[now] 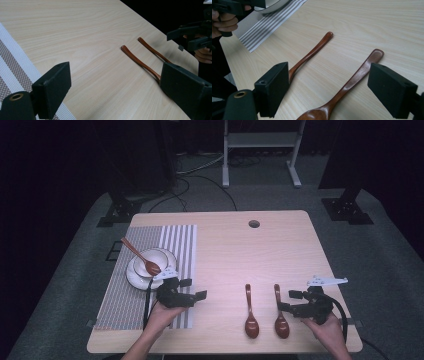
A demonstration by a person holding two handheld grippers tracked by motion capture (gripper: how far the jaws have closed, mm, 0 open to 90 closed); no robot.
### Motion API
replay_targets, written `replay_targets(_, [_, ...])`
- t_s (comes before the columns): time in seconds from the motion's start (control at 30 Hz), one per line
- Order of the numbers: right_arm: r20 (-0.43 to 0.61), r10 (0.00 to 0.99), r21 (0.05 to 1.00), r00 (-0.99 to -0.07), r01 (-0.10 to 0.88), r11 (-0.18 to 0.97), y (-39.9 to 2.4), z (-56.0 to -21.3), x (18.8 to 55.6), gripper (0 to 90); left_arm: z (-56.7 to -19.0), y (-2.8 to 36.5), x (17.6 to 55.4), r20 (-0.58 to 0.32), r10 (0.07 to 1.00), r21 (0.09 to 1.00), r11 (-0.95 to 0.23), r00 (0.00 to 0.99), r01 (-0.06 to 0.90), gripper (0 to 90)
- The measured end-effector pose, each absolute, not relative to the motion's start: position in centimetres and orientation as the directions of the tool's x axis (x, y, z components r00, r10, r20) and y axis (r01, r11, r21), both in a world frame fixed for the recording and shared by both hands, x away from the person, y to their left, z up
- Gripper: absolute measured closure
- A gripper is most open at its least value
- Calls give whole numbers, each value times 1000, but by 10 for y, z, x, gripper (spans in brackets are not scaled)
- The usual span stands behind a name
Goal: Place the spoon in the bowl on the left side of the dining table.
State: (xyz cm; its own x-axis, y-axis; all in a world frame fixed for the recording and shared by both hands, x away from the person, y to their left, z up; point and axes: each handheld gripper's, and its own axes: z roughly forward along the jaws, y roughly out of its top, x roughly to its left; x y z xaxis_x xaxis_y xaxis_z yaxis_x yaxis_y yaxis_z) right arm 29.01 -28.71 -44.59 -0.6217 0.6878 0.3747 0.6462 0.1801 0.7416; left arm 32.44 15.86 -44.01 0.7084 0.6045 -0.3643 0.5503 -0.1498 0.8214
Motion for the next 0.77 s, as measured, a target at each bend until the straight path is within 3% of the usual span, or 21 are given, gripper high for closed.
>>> replay_targets(0.77, [354,738,751,-575,645,142,-304,-451,290,161,-441,146,311,-322,579,836,-198,749,512,39])
